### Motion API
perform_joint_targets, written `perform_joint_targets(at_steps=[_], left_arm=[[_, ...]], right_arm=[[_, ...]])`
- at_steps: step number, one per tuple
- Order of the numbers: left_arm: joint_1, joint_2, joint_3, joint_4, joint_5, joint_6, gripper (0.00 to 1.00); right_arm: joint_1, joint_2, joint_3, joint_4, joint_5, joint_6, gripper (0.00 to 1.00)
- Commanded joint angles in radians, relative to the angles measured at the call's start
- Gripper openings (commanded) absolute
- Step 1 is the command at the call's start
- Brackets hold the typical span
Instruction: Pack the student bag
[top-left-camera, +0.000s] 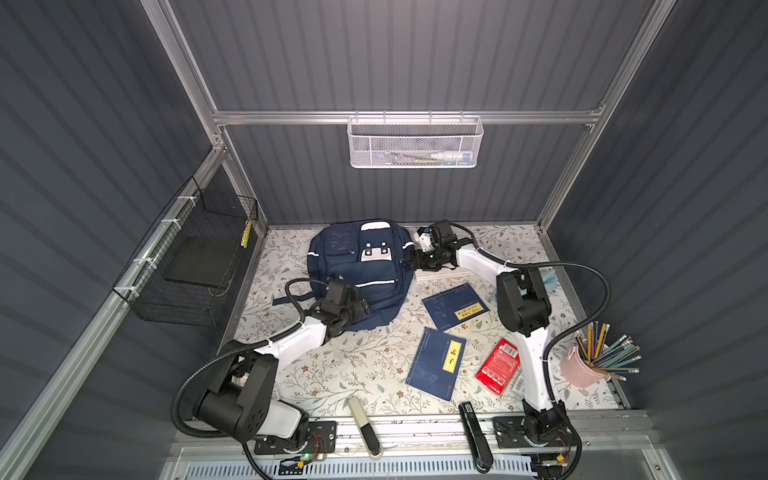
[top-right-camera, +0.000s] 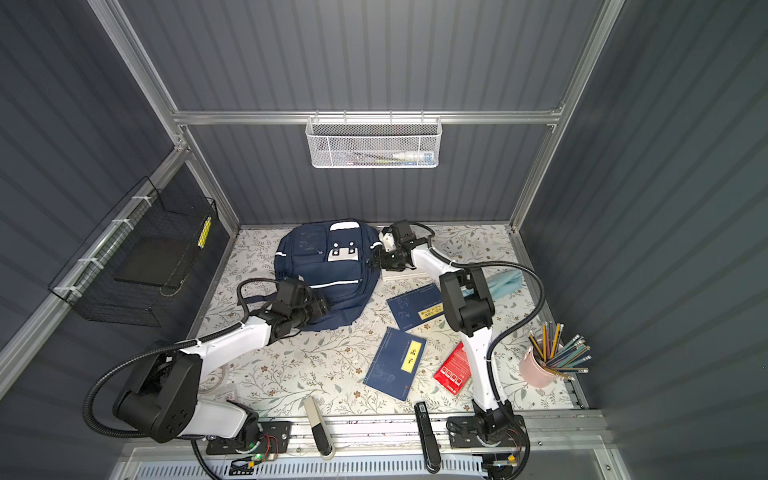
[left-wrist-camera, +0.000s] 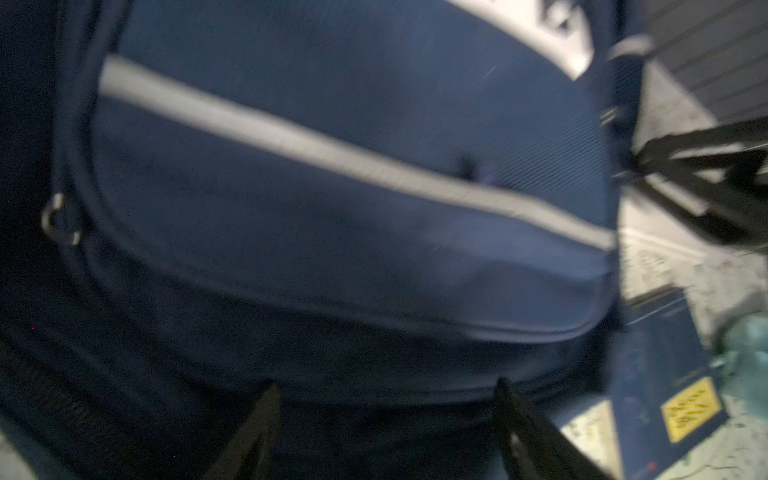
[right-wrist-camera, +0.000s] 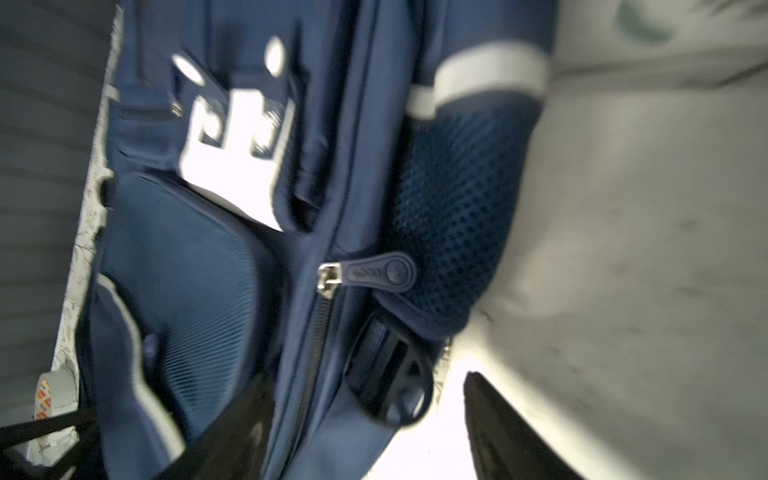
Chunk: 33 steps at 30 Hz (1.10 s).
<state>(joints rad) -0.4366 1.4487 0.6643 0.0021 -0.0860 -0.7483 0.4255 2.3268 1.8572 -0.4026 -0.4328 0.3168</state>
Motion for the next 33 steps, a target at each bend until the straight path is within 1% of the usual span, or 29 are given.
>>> perform_joint_targets(at_steps=[1, 2, 3, 4, 5, 6, 7, 9, 11, 13, 15, 16, 18, 20, 24, 25, 27, 29, 30, 31, 33], left_arm=[[0.011, 0.039, -0.004, -0.016, -0.050, -0.050, 0.71], [0.015, 0.049, 0.008, -0.035, -0.076, -0.044, 0.65], [0.029, 0.053, 0.011, -0.035, -0.074, -0.039, 0.59], [0.052, 0.055, 0.012, -0.021, -0.058, -0.036, 0.55], [0.081, 0.056, 0.008, -0.005, -0.036, -0.038, 0.54], [0.110, 0.056, 0.007, 0.007, -0.018, -0.035, 0.51], [0.139, 0.057, 0.013, 0.009, -0.012, -0.022, 0.51], [0.171, 0.062, 0.042, -0.011, -0.035, 0.024, 0.51], [0.181, 0.077, 0.094, -0.043, -0.078, 0.082, 0.51], [0.190, 0.101, 0.148, -0.073, -0.098, 0.120, 0.51], [0.210, 0.120, 0.190, -0.085, -0.091, 0.139, 0.51], [0.222, 0.125, 0.207, -0.084, -0.089, 0.144, 0.51], [0.244, 0.127, 0.234, -0.086, -0.083, 0.153, 0.52], [0.266, 0.126, 0.258, -0.091, -0.074, 0.164, 0.54], [0.276, 0.061, 0.291, -0.146, -0.095, 0.207, 0.67], [0.275, 0.031, 0.288, -0.162, -0.092, 0.214, 0.74], [0.271, -0.032, 0.270, -0.177, -0.046, 0.212, 0.82], [0.247, -0.096, 0.245, -0.210, -0.015, 0.196, 0.84], [0.225, -0.120, 0.233, -0.231, -0.012, 0.195, 0.84], [0.184, -0.145, 0.228, -0.263, -0.033, 0.201, 0.84], [0.096, -0.183, 0.217, -0.319, -0.084, 0.199, 0.83]], right_arm=[[0.011, 0.023, 0.069, -0.086, -0.031, 0.031, 0.58], [0.018, 0.023, 0.063, -0.086, -0.036, 0.023, 0.47], [0.024, 0.021, 0.052, -0.085, -0.043, 0.016, 0.33], [0.030, 0.013, 0.036, -0.084, -0.052, 0.006, 0.22], [0.039, 0.005, 0.013, -0.082, -0.063, -0.004, 0.16], [0.048, -0.009, -0.014, -0.079, -0.074, -0.012, 0.14], [0.061, -0.037, -0.057, -0.063, -0.088, -0.011, 0.13], [0.097, -0.099, -0.161, 0.003, -0.120, 0.013, 0.12], [0.153, -0.148, -0.218, 0.008, -0.129, 0.018, 0.11], [0.208, -0.176, -0.232, 0.002, -0.122, 0.020, 0.13], [0.249, -0.210, -0.261, 0.008, -0.118, 0.033, 0.18], [0.264, -0.229, -0.273, 0.007, -0.114, 0.033, 0.22], [0.270, -0.267, -0.292, 0.009, -0.089, 0.026, 0.36], [0.264, -0.315, -0.296, -0.021, -0.041, -0.033, 0.46], [0.220, -0.403, -0.278, -0.120, 0.061, -0.283, 0.58], [0.196, -0.421, -0.282, -0.125, 0.080, -0.359, 0.60], [0.144, -0.433, -0.292, -0.130, 0.086, -0.504, 0.63], [0.104, -0.421, -0.269, -0.154, 0.138, -0.643, 0.65], [0.094, -0.411, -0.264, -0.155, 0.137, -0.697, 0.65], [0.093, -0.398, -0.257, -0.166, 0.135, -0.773, 0.66], [0.114, -0.368, -0.255, -0.174, 0.181, -0.933, 0.67]])
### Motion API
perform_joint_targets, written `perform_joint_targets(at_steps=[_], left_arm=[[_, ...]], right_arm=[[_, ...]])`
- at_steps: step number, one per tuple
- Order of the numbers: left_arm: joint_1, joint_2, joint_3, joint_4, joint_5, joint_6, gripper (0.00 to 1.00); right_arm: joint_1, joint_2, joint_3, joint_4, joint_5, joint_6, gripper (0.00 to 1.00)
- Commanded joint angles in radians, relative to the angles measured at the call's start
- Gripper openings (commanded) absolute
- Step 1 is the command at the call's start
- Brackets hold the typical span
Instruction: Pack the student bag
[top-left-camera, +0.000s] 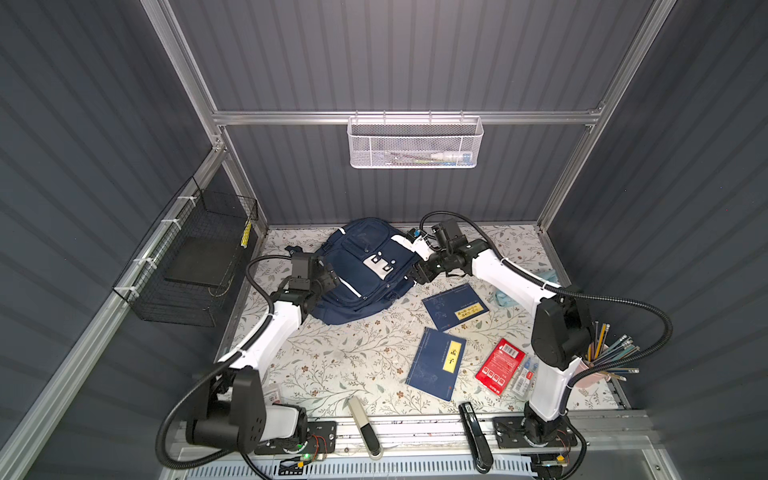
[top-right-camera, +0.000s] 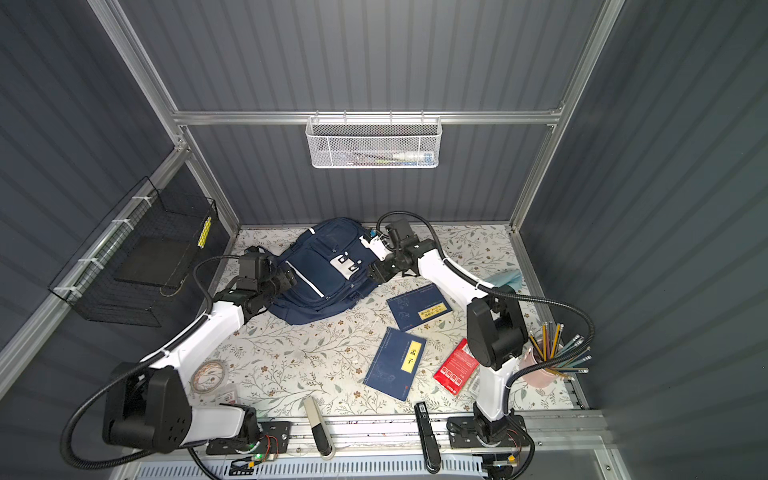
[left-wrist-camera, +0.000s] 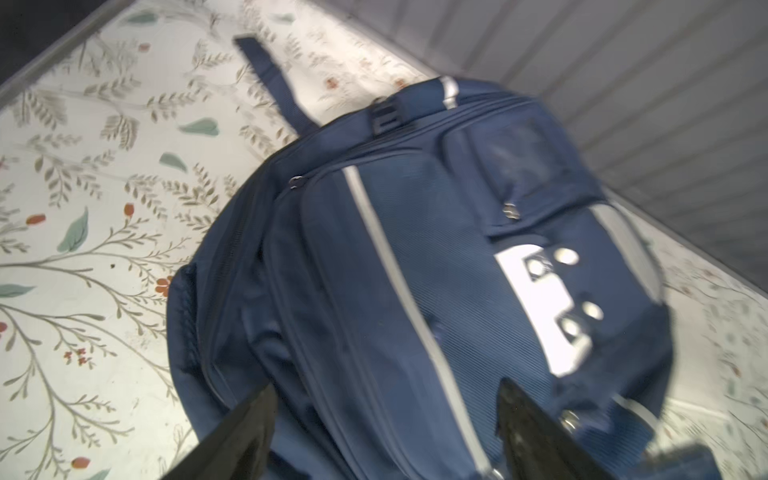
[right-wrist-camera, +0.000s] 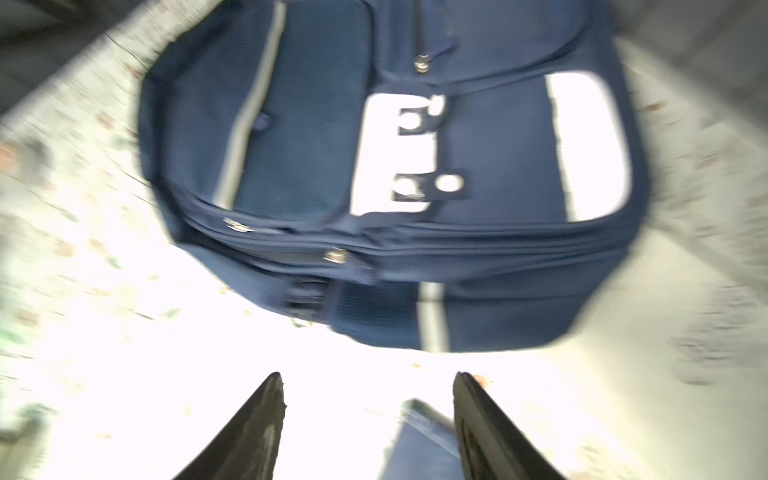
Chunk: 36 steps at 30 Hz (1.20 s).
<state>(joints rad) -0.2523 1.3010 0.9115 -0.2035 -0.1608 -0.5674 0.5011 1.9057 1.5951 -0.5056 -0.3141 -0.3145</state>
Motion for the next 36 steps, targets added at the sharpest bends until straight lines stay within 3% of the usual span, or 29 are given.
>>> perform_joint_targets(at_steps=[1, 4, 7, 10, 13, 15, 18, 22, 25, 28, 36], left_arm=[[-0.126, -0.049, -0.049, -0.118, 0.001, 0.003, 0.82], [-0.204, -0.074, -0.116, -0.077, 0.057, -0.036, 0.79], [-0.272, -0.102, -0.187, -0.033, 0.018, -0.057, 0.77], [-0.288, -0.125, -0.248, 0.021, 0.025, -0.086, 0.74], [-0.295, -0.128, -0.292, 0.053, 0.022, -0.092, 0.73], [-0.297, -0.115, -0.303, 0.057, 0.020, -0.083, 0.72], [-0.304, -0.098, -0.336, 0.103, 0.028, -0.048, 0.67], [-0.355, -0.063, -0.373, 0.242, 0.038, 0.046, 0.59], [-0.405, -0.011, -0.368, 0.318, 0.031, 0.126, 0.57], [-0.421, 0.067, -0.339, 0.347, 0.004, 0.165, 0.60], [-0.436, 0.193, -0.309, 0.551, -0.037, 0.161, 0.70]], right_arm=[[0.053, 0.073, 0.006, -0.071, 0.090, -0.384, 0.68], [0.096, 0.117, -0.002, -0.050, 0.148, -0.551, 0.68], [0.116, 0.138, -0.029, 0.020, 0.128, -0.582, 0.69], [0.144, 0.165, -0.090, 0.205, 0.238, -0.602, 0.70], [0.158, 0.219, -0.078, 0.253, 0.247, -0.624, 0.67], [0.162, 0.264, -0.025, 0.187, 0.256, -0.629, 0.54], [0.159, 0.265, 0.030, 0.069, 0.199, -0.588, 0.15], [0.162, 0.186, 0.006, 0.030, 0.050, -0.536, 0.00], [0.157, 0.151, 0.015, -0.002, -0.056, -0.506, 0.00], [0.160, 0.151, 0.050, -0.053, -0.083, -0.494, 0.00], [0.170, 0.167, 0.112, -0.173, -0.144, -0.415, 0.00]])
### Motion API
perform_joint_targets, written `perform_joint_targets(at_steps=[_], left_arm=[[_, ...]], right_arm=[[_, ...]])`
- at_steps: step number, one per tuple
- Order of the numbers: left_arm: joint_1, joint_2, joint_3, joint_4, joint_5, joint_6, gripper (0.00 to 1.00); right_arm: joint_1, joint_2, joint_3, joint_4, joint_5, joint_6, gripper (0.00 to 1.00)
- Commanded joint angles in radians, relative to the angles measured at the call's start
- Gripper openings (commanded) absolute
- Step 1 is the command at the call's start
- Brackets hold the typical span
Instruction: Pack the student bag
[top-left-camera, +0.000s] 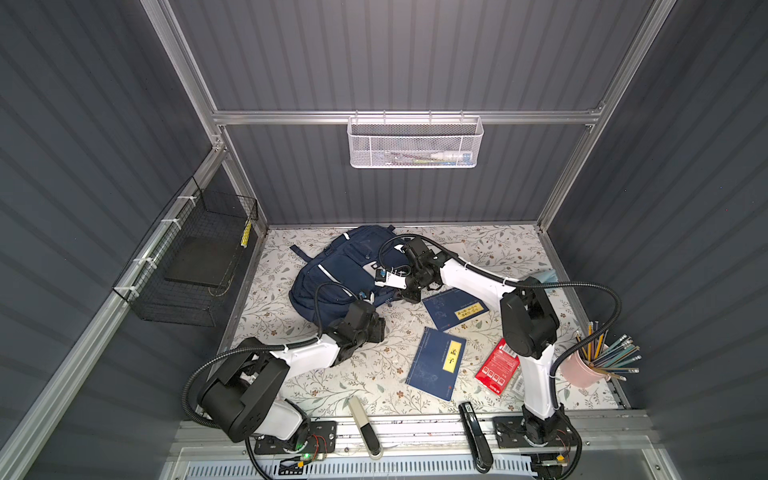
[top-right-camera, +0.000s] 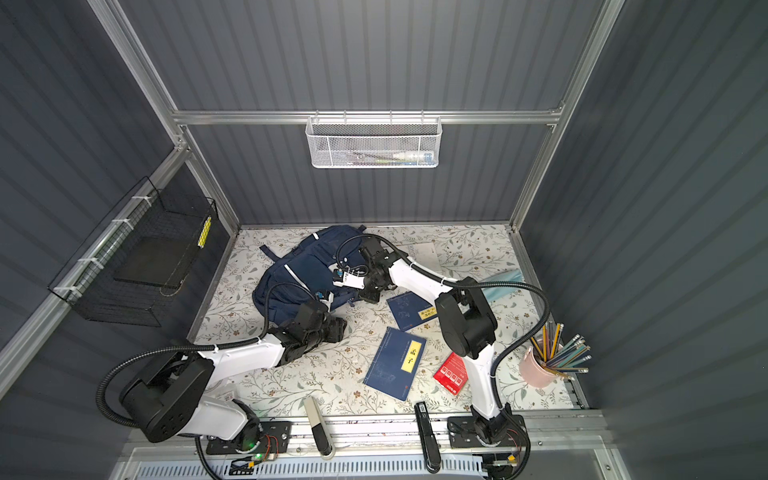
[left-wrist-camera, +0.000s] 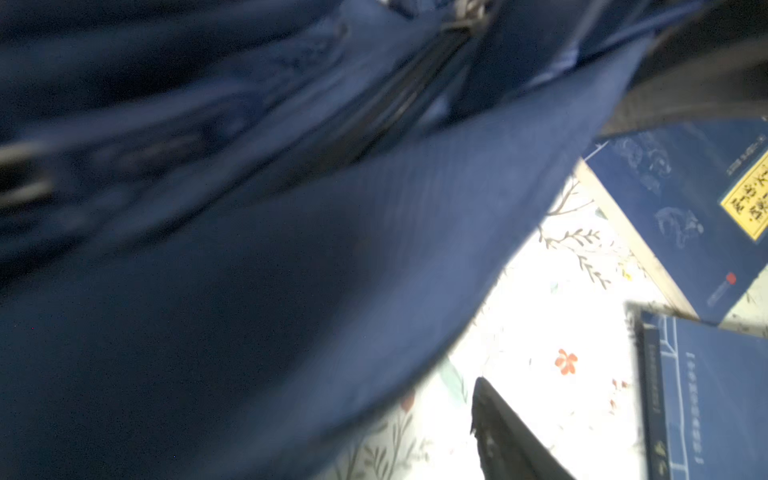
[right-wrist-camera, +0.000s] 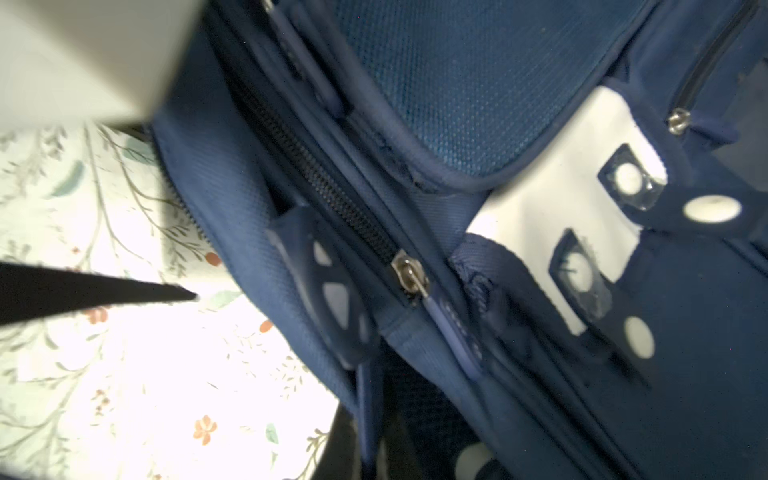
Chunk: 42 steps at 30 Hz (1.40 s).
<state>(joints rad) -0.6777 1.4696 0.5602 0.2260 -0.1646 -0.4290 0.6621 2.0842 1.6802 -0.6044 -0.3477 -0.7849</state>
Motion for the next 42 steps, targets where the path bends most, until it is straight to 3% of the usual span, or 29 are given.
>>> perform_joint_targets(at_steps=[1, 9, 11, 13, 15, 17, 21, 25, 28, 30, 31, 33, 38, 42], left_arm=[[-0.014, 0.039, 0.049, 0.130, -0.050, 0.019, 0.71], [-0.028, 0.120, 0.098, 0.212, -0.056, 0.029, 0.71], [-0.028, 0.137, 0.108, 0.223, -0.059, 0.022, 0.63], [-0.028, 0.141, 0.109, 0.228, -0.067, 0.010, 0.35], [-0.026, 0.138, 0.112, 0.209, -0.079, -0.019, 0.14], [-0.025, 0.105, 0.109, 0.141, -0.092, -0.044, 0.00], [-0.006, -0.019, 0.007, 0.121, -0.055, -0.117, 0.00], [-0.002, -0.136, -0.010, -0.027, -0.067, -0.124, 0.00], [0.010, -0.173, -0.018, -0.067, -0.055, -0.108, 0.00], [0.010, -0.155, -0.002, -0.056, 0.011, -0.074, 0.00], [0.005, -0.137, 0.000, -0.021, 0.049, -0.062, 0.06], [-0.010, -0.103, -0.001, 0.031, 0.063, -0.056, 0.41], [-0.014, -0.053, 0.003, 0.114, 0.008, 0.006, 0.63], [-0.017, -0.010, 0.045, 0.130, -0.019, 0.022, 0.69]], right_arm=[[0.010, -0.013, 0.022, -0.077, -0.122, 0.064, 0.00], [0.022, 0.000, 0.020, -0.099, -0.155, 0.121, 0.00], [0.025, 0.004, 0.019, -0.101, -0.156, 0.130, 0.00], [0.024, 0.004, 0.017, -0.108, -0.166, 0.141, 0.00], [0.023, 0.000, 0.004, -0.107, -0.160, 0.151, 0.00], [0.015, -0.008, -0.015, -0.100, -0.139, 0.160, 0.00], [-0.006, -0.025, -0.045, -0.091, -0.118, 0.188, 0.00], [-0.011, -0.029, -0.061, -0.080, -0.108, 0.201, 0.00], [-0.013, -0.030, -0.055, -0.076, -0.125, 0.220, 0.00], [-0.013, -0.028, -0.032, -0.091, -0.152, 0.248, 0.00], [-0.012, -0.028, -0.019, -0.100, -0.170, 0.265, 0.00], [-0.008, -0.028, 0.013, -0.120, -0.215, 0.306, 0.00], [0.018, -0.036, 0.031, -0.144, -0.217, 0.324, 0.00], [0.030, -0.027, 0.040, -0.156, -0.231, 0.347, 0.00]])
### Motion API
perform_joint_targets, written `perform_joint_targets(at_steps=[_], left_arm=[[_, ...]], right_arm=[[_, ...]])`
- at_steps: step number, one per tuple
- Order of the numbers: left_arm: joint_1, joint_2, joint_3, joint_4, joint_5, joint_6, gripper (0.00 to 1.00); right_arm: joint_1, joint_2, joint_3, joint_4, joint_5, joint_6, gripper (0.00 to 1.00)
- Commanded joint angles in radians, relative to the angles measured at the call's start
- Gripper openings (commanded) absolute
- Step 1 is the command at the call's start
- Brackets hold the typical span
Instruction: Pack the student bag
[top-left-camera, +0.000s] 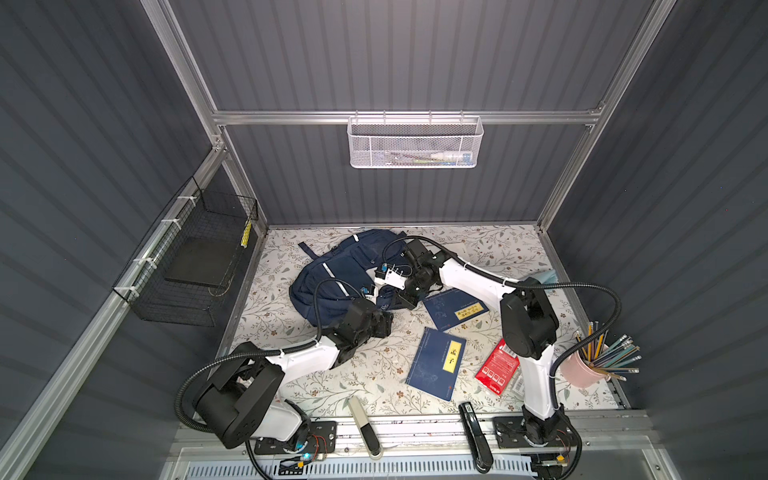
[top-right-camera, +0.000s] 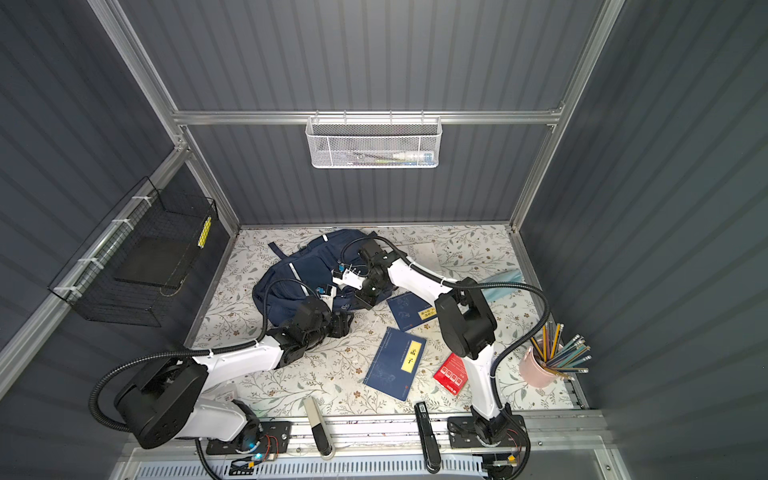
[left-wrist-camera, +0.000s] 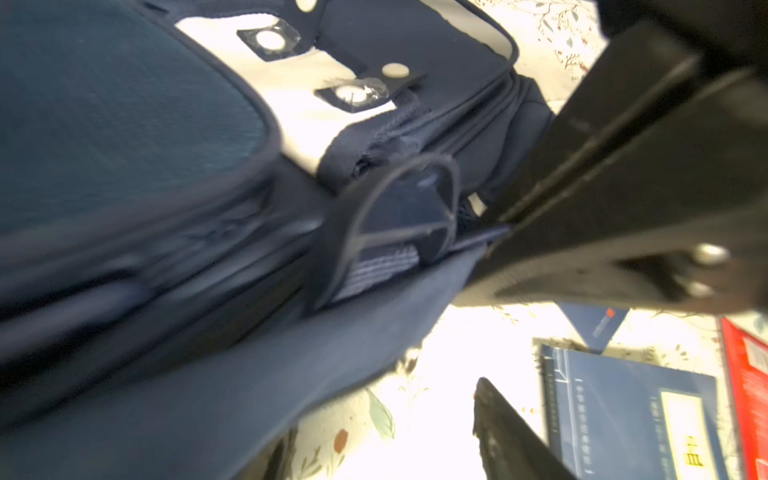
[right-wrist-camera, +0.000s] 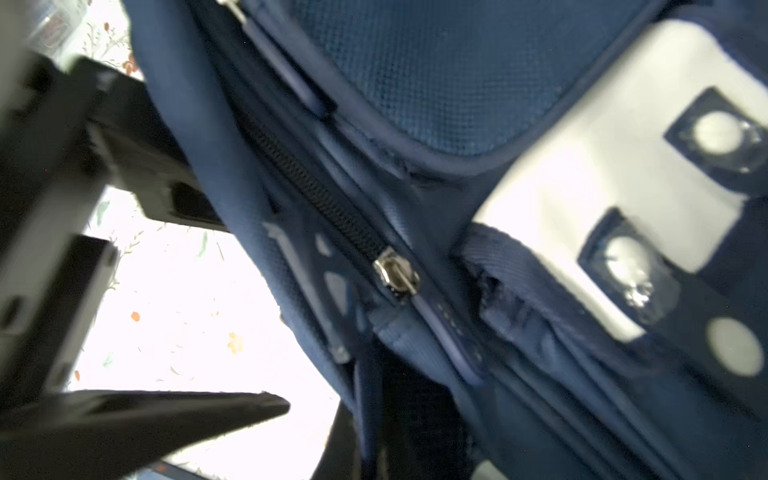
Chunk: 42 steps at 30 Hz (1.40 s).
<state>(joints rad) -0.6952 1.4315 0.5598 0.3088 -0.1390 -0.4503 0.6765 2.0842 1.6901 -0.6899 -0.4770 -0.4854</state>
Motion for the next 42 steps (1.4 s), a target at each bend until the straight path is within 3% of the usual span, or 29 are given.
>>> perform_joint_targets(at_steps=[1, 4, 8, 13, 18, 23, 27, 31, 34, 37, 40, 42], left_arm=[[0.000, 0.041, 0.060, 0.040, -0.051, 0.048, 0.63], [-0.001, 0.070, 0.085, 0.029, -0.065, 0.059, 0.30], [0.000, 0.056, 0.073, 0.004, -0.096, 0.051, 0.00], [0.014, -0.012, 0.066, -0.119, -0.133, -0.008, 0.00], [0.090, -0.114, 0.080, -0.296, -0.055, -0.061, 0.00], [0.138, -0.148, 0.102, -0.429, -0.011, -0.062, 0.00], [0.217, -0.220, 0.114, -0.544, -0.010, -0.083, 0.00], [0.314, -0.320, 0.161, -0.670, -0.020, -0.048, 0.00], [0.330, -0.333, 0.182, -0.694, 0.010, -0.022, 0.00], [0.316, -0.313, 0.163, -0.625, 0.150, -0.043, 0.00], [0.239, -0.313, 0.167, -0.612, 0.121, -0.065, 0.00], [0.218, -0.324, 0.171, -0.604, 0.132, -0.079, 0.00]], right_arm=[[0.018, -0.027, 0.027, -0.070, -0.103, 0.048, 0.00], [0.018, -0.027, 0.018, -0.064, -0.116, 0.050, 0.00], [0.016, -0.034, 0.006, -0.065, -0.101, 0.045, 0.00], [0.001, -0.036, -0.008, -0.065, -0.074, 0.047, 0.00], [-0.012, -0.062, -0.064, -0.041, 0.031, 0.049, 0.00], [-0.021, -0.107, -0.137, 0.011, 0.074, 0.053, 0.00], [-0.039, -0.128, -0.186, 0.044, 0.176, 0.045, 0.00], [-0.095, -0.140, -0.223, 0.071, 0.177, 0.044, 0.00], [-0.113, -0.150, -0.224, 0.089, 0.196, 0.024, 0.00], [-0.100, -0.174, -0.234, 0.149, 0.200, 0.028, 0.12], [-0.021, -0.251, -0.261, 0.215, 0.265, 0.067, 0.39], [0.026, -0.343, -0.378, 0.406, 0.250, 0.093, 0.55]])
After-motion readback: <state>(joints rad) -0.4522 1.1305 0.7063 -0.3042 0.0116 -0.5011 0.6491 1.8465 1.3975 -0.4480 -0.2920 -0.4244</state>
